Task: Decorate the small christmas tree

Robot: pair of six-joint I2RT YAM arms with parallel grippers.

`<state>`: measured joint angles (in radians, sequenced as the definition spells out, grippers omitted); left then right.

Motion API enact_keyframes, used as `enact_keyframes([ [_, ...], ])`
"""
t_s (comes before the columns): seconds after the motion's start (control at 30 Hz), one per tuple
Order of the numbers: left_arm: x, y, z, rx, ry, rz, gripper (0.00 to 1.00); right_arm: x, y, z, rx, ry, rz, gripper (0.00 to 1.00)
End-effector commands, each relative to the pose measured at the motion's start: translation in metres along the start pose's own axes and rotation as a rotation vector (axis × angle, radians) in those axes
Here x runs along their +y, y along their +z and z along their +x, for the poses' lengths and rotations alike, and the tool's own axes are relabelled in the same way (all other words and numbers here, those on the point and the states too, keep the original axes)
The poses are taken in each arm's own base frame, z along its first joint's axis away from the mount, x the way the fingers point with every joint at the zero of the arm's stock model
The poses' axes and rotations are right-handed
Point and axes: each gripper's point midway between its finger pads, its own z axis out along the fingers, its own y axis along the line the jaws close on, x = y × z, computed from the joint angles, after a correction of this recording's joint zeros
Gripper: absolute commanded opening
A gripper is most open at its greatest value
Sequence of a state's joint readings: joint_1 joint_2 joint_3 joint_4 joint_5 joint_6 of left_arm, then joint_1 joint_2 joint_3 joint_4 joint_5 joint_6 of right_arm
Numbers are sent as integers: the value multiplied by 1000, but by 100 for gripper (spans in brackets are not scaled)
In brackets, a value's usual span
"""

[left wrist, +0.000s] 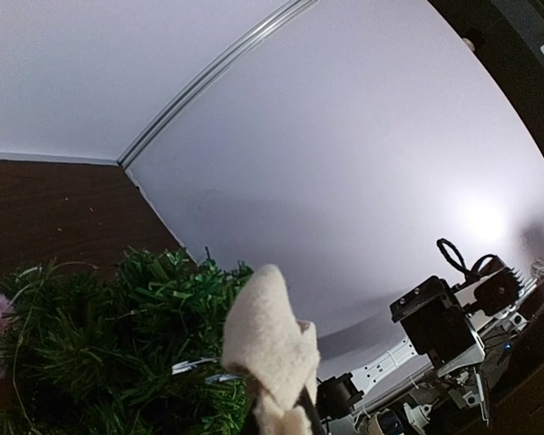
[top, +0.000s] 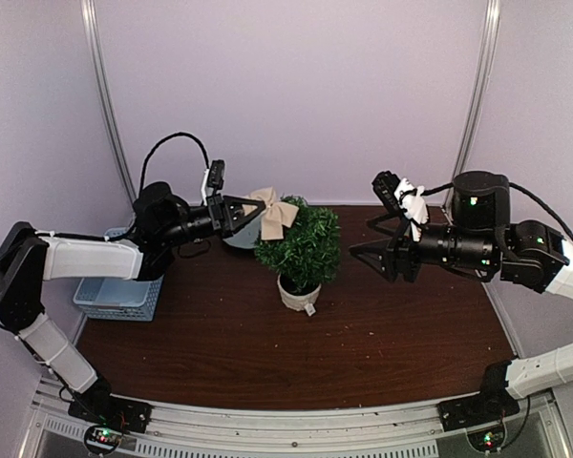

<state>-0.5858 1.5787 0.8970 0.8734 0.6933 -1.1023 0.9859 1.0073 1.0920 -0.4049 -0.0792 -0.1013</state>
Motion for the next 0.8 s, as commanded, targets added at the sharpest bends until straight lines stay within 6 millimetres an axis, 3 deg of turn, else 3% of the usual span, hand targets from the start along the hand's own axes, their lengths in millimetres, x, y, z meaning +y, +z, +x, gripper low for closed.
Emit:
enact_keyframes([
  [0.0, 3, 10, -8, -17, 1, 12, 0, -4, 0, -11, -39, 11, 14, 67],
  [0.3, 27, 20, 4, 18, 0, -51, 0, -2, 11, -14, -37, 6, 3, 67],
  [0.5, 32, 15, 9, 35, 28, -122, 26, 1, 20, -19, -42, 10, -13, 66],
  [0.77, 34, 7, 16, 93, 120, -258, 40, 3, 21, -26, -59, 15, -29, 66],
])
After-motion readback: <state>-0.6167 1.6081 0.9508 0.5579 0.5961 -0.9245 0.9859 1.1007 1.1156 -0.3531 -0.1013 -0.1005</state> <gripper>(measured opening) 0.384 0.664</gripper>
